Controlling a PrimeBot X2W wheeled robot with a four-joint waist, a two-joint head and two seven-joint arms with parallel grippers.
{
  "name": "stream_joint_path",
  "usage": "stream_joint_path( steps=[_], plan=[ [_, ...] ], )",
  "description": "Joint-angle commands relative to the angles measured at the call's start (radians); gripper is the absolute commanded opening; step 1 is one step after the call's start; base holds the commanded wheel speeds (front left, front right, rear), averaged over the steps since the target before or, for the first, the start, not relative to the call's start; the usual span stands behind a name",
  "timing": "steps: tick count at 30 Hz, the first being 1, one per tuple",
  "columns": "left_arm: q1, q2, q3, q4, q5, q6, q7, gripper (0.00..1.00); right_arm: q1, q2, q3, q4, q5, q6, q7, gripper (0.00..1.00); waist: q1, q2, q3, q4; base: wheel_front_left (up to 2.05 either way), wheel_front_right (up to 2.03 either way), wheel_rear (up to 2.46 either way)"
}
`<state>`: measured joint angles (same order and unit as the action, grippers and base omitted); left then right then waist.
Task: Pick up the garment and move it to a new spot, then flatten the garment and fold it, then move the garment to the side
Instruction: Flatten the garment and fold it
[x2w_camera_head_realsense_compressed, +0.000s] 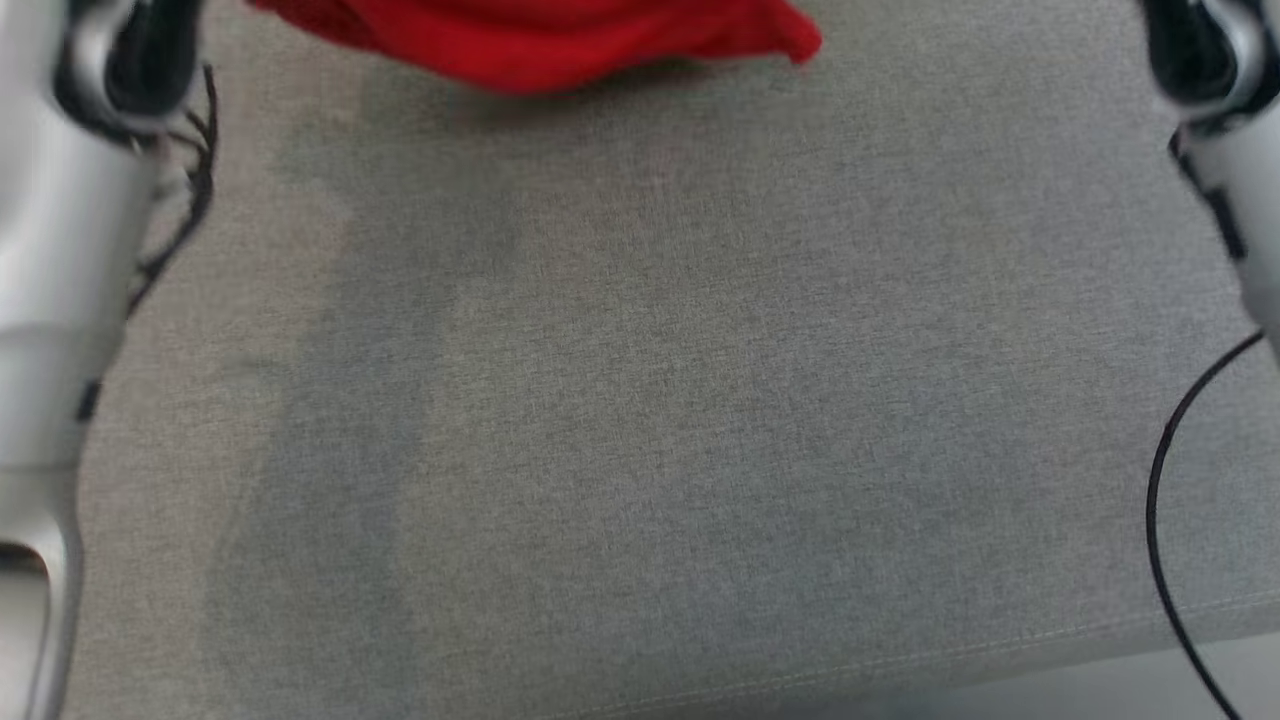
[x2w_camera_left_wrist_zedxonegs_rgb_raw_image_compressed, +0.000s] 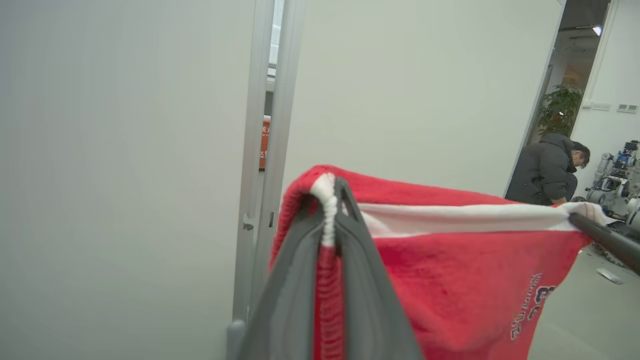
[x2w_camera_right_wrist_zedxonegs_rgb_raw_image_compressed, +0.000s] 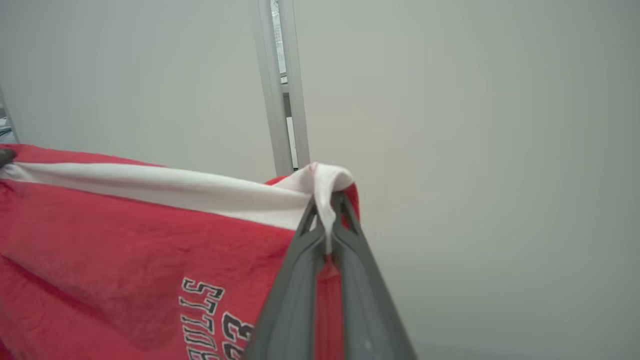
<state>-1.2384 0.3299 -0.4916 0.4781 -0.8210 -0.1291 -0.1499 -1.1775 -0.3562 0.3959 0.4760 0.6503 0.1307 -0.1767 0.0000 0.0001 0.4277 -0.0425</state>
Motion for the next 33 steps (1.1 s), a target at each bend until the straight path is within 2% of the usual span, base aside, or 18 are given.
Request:
stream_joint_path(
  steps=[1, 4, 8, 14, 18, 23, 28, 33],
  plan=[
    [-0.077, -0.002, -0.01, 0.03, -0.019, -0.003, 0.006, 0.0, -0.07, 0.006, -0.002, 0.036, 0.006, 0.0, -0.003, 0.0, 0.0, -0.0001, 0.084, -0.019, 0.0, 0.0, 0.0],
    [-0.246, -0.01, -0.038, 0.112, -0.045, -0.003, 0.01, 0.0, -0.237, 0.012, 0.016, 0.13, 0.0, 0.0, -0.009, 0.0, 0.0, -0.0001, 0.114, -0.031, 0.0, 0.0, 0.0],
    [-0.404, -0.001, -0.107, 0.155, -0.062, -0.003, 0.003, 0.0, -0.404, 0.016, 0.056, 0.214, -0.001, 0.0, -0.027, 0.0, 0.0, -0.0001, 0.132, -0.049, 0.0, 0.0, 0.0],
    [-0.547, -0.001, -0.161, 0.207, -0.129, -0.003, -0.03, 0.0, -0.554, 0.007, 0.129, 0.298, 0.007, 0.0, -0.05, 0.0, 0.0, -0.0001, 0.143, -0.068, 0.0, 0.0, 0.0],
    [-0.574, -0.003, -0.19, 0.226, -0.176, -0.003, -0.058, 0.0, -0.591, 0.003, 0.17, 0.326, 0.03, 0.0, -0.067, 0.0, 0.0, -0.0001, 0.163, -0.075, 0.0, 0.0, 0.0],
    [-0.51, 0.006, -0.218, 0.231, -0.238, -0.003, -0.092, 0.0, -0.536, 0.0, 0.22, 0.319, 0.076, 0.0, -0.082, 0.0, 0.0, -0.0001, 0.188, -0.081, 0.0, 0.0, 0.0],
    [-0.374, 0.024, -0.239, 0.181, -0.271, -0.003, -0.114, 0.0, -0.406, -0.014, 0.259, 0.233, 0.112, 0.0, -0.089, 0.0, 0.0, -0.0001, 0.191, -0.08, 0.0, 0.0, 0.0],
    [-0.132, 0.052, -0.138, 0.053, -0.226, -0.003, -0.115, 0.0, -0.159, -0.051, 0.247, 0.059, 0.098, 0.0, -0.088, 0.0, 0.0, -0.0001, 0.155, -0.078, 0.0, 0.0, 0.0]
  ],
)
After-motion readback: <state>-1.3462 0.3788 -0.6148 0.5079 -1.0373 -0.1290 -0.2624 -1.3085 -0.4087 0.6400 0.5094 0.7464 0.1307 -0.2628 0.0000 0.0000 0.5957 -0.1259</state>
